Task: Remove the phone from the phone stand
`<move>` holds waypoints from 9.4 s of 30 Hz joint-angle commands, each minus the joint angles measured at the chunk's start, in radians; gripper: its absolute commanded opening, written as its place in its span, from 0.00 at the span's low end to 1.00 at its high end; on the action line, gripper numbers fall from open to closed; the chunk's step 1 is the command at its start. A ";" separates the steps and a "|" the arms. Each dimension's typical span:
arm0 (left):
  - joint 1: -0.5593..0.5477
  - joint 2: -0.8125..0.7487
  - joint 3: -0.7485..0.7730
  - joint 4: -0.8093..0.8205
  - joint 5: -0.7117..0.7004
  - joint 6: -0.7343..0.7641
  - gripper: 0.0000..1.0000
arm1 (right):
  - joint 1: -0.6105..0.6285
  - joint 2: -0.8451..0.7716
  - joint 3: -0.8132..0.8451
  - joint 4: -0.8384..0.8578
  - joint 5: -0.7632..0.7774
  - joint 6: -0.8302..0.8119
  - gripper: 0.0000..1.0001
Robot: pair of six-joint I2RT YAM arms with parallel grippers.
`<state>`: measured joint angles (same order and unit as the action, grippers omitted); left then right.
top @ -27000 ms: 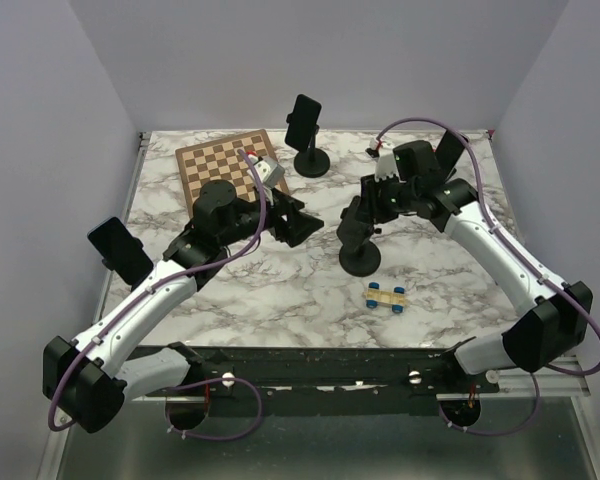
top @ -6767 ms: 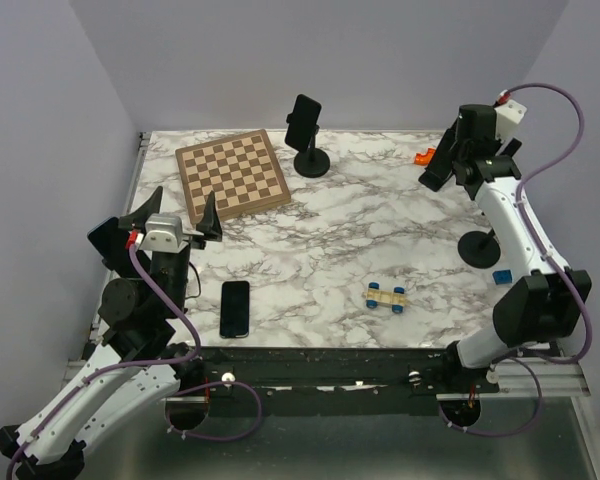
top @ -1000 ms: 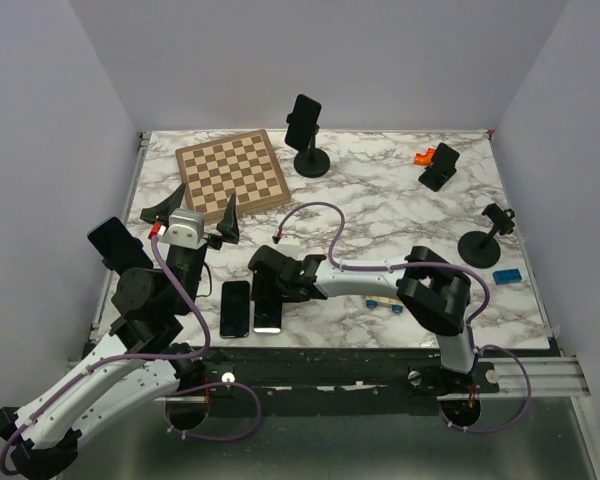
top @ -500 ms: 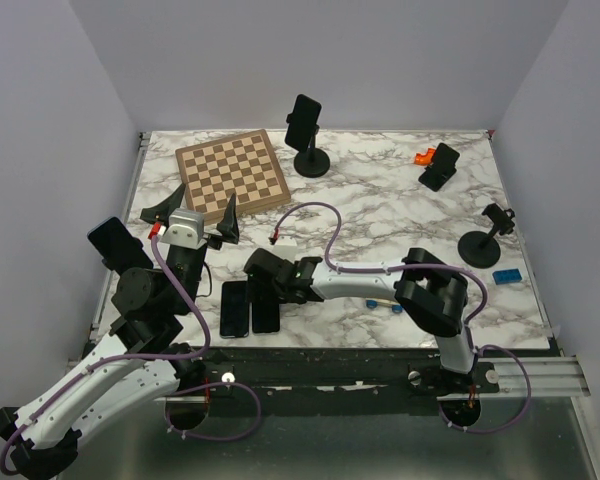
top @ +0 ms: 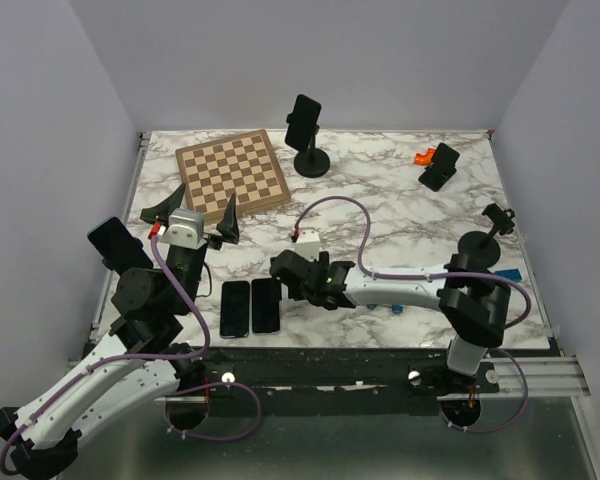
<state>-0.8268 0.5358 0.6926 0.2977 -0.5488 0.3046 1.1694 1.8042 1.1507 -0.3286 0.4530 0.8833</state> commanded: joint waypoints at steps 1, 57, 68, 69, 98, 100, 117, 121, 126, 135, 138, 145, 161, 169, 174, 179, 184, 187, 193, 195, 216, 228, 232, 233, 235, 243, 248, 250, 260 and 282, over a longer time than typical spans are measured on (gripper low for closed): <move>-0.005 -0.016 0.003 0.000 0.003 -0.007 0.98 | -0.026 -0.117 0.003 0.100 0.201 -0.148 1.00; -0.009 0.030 0.014 -0.021 0.044 -0.042 0.98 | -0.835 0.557 0.884 0.746 -1.084 -0.399 0.20; -0.009 0.101 0.041 -0.068 0.095 -0.082 0.99 | -0.835 0.127 0.440 0.573 -1.130 -0.491 0.01; -0.009 0.111 0.046 -0.077 0.106 -0.093 0.99 | -0.835 0.084 0.400 0.550 -1.157 -0.490 0.01; 0.244 0.587 0.262 -0.240 0.975 -0.596 0.74 | -0.835 -0.312 -0.038 0.121 -1.342 -0.673 0.42; 0.258 0.613 0.276 -0.252 0.988 -0.614 0.72 | -0.835 -0.330 -0.028 0.113 -1.184 -0.609 0.56; 0.331 0.587 0.321 -0.385 0.815 -0.636 0.74 | -0.464 -0.405 0.231 -0.341 -0.055 -0.155 1.00; 0.335 0.596 0.333 -0.399 0.822 -0.641 0.74 | -0.382 -0.315 0.327 -0.458 0.118 -0.066 1.00; 0.338 0.596 0.336 -0.404 0.821 -0.643 0.74 | -0.347 -0.218 0.443 -0.556 0.190 -0.006 1.00; 0.343 0.590 0.337 -0.404 0.833 -0.650 0.75 | -0.347 -0.256 0.399 -0.399 0.081 -0.055 1.00; 0.346 0.588 0.337 -0.404 0.833 -0.651 0.75 | -0.347 -0.229 0.433 -0.432 0.115 -0.073 1.00; 0.352 0.590 0.338 -0.404 0.842 -0.660 0.75 | -0.347 -0.118 0.544 -0.590 0.240 0.015 0.97; 0.361 0.586 0.338 -0.401 0.853 -0.670 0.75 | -0.349 -0.109 0.520 -0.533 0.306 0.001 0.61; 0.362 0.655 0.356 -0.358 1.037 -0.681 0.77 | -0.362 -0.182 0.401 -0.270 0.011 -0.385 0.01; 0.362 0.741 0.379 -0.339 1.168 -0.698 0.62 | -0.374 -0.201 0.392 -0.255 -0.129 -0.503 0.01; 0.362 0.807 0.362 -0.273 1.221 -0.724 0.61 | -0.419 -0.225 0.364 -0.242 -0.284 -0.490 0.01; 0.363 0.853 0.324 -0.178 1.212 -0.714 0.57 | -0.458 -0.244 0.342 -0.213 -0.405 -0.465 0.00; 0.361 0.870 0.285 -0.081 1.229 -0.714 0.52 | -0.469 -0.243 0.342 -0.210 -0.431 -0.466 0.01; 0.352 0.919 0.298 -0.092 1.219 -0.673 0.48 | -0.485 -0.246 0.340 -0.205 -0.480 -0.461 0.01; 0.351 0.925 0.297 -0.086 1.213 -0.662 0.48 | -0.486 -0.246 0.334 -0.200 -0.490 -0.460 0.01; 0.350 0.889 0.280 -0.048 1.290 -0.613 0.00 | -0.476 -0.275 0.281 -0.245 0.029 -0.491 0.01; 0.400 0.917 0.251 -0.003 1.437 -0.581 0.00 | -0.669 -0.341 0.151 -0.062 -0.383 -0.752 0.01; 0.403 0.917 0.248 0.002 1.454 -0.586 0.00 | -0.677 -0.329 0.153 -0.041 -0.478 -0.840 0.01; 0.405 0.917 0.246 0.009 1.462 -0.593 0.00 | -0.678 -0.335 0.136 -0.008 -0.495 -0.859 0.01; 0.406 0.917 0.246 0.005 1.464 -0.595 0.00 | -0.677 -0.340 0.122 0.005 -0.572 -0.912 0.01; 0.412 0.918 0.247 0.008 1.480 -0.593 0.00 | -0.677 -0.304 0.185 -0.051 -0.848 -0.965 0.01; 0.413 0.920 0.257 -0.006 1.467 -0.593 0.00 | -0.677 -0.312 0.182 -0.035 -0.872 -0.926 0.01; 0.413 0.918 0.261 -0.016 1.449 -0.599 0.00 | -0.676 -0.314 0.181 -0.023 -0.872 -0.888 0.01; 0.413 0.949 0.305 -0.075 1.386 -0.624 0.00 | -0.671 -0.394 0.174 0.065 -1.064 -0.658 0.01; 0.413 0.965 0.396 -0.253 1.223 -0.641 0.29 | -0.550 -0.636 -0.096 -0.234 -0.894 -0.376 0.01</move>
<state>-0.4248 1.4914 1.0489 0.1127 0.7479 -0.3210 0.5880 1.2247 1.1893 -0.5495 -0.4797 0.4030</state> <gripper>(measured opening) 0.344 0.790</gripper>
